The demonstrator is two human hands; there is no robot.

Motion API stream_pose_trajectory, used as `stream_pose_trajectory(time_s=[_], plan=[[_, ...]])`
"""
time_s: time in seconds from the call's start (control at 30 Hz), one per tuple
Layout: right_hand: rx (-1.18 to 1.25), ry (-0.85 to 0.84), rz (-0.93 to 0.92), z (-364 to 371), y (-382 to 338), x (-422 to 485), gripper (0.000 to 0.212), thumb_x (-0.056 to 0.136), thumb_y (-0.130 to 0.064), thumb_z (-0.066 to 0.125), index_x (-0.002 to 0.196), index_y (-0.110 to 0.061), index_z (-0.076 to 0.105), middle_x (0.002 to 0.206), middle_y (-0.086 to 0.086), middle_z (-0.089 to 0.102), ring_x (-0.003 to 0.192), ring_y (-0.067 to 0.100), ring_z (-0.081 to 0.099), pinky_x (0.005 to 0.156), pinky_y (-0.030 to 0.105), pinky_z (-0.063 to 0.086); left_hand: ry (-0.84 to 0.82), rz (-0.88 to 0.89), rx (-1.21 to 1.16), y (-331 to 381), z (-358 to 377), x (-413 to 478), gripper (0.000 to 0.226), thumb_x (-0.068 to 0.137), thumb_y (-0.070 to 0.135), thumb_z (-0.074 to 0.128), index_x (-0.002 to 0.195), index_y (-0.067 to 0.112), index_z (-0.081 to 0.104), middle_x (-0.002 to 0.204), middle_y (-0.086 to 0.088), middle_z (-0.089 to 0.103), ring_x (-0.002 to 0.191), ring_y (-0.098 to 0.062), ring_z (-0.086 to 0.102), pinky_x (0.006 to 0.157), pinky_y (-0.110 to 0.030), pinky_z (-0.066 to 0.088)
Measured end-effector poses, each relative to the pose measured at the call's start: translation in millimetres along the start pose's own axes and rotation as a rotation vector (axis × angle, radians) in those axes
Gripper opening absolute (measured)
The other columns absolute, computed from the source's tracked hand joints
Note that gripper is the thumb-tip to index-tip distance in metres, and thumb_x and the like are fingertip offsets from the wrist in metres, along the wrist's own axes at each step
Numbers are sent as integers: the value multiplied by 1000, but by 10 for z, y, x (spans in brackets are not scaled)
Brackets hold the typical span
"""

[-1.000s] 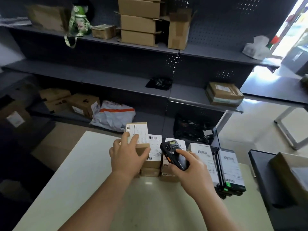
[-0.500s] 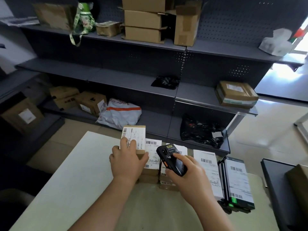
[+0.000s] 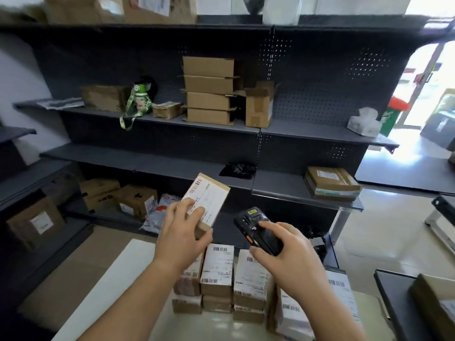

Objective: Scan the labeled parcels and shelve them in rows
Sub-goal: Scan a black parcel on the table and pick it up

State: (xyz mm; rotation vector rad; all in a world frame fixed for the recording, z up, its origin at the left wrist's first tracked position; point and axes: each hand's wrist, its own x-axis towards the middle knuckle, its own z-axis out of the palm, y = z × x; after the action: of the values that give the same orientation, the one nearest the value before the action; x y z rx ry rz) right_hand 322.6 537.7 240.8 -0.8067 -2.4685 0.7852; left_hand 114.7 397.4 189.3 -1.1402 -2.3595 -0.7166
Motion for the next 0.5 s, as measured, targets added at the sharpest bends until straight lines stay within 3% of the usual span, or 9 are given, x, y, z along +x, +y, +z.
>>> stream_pose_trajectory(time_s=[0.1,0.2,0.5], plan=[[-63,68,-76,-253,-240,15,57,78,-55,69,132,-46,54,125,-24,47,114,5,49,94,28,47,95,86,-37,70,-270,228,47,76,37,77,116,19,59,135,-4,43,125,-30,38,93,-48,50],[-158,109,-144,-467,-459,7,57,79,-57,67,133,-50,52,134,-22,46,121,6,47,96,27,45,160,155,-61,124,-453,361,48,76,36,77,116,17,60,136,-5,43,127,-31,38,97,-48,48],[-387,95,-227,-806,-791,-85,60,83,-60,60,140,-53,42,144,-16,40,131,10,40,99,30,42,166,249,-75,153,-576,378,41,77,35,76,111,19,59,136,-5,43,131,-32,35,96,-55,46]])
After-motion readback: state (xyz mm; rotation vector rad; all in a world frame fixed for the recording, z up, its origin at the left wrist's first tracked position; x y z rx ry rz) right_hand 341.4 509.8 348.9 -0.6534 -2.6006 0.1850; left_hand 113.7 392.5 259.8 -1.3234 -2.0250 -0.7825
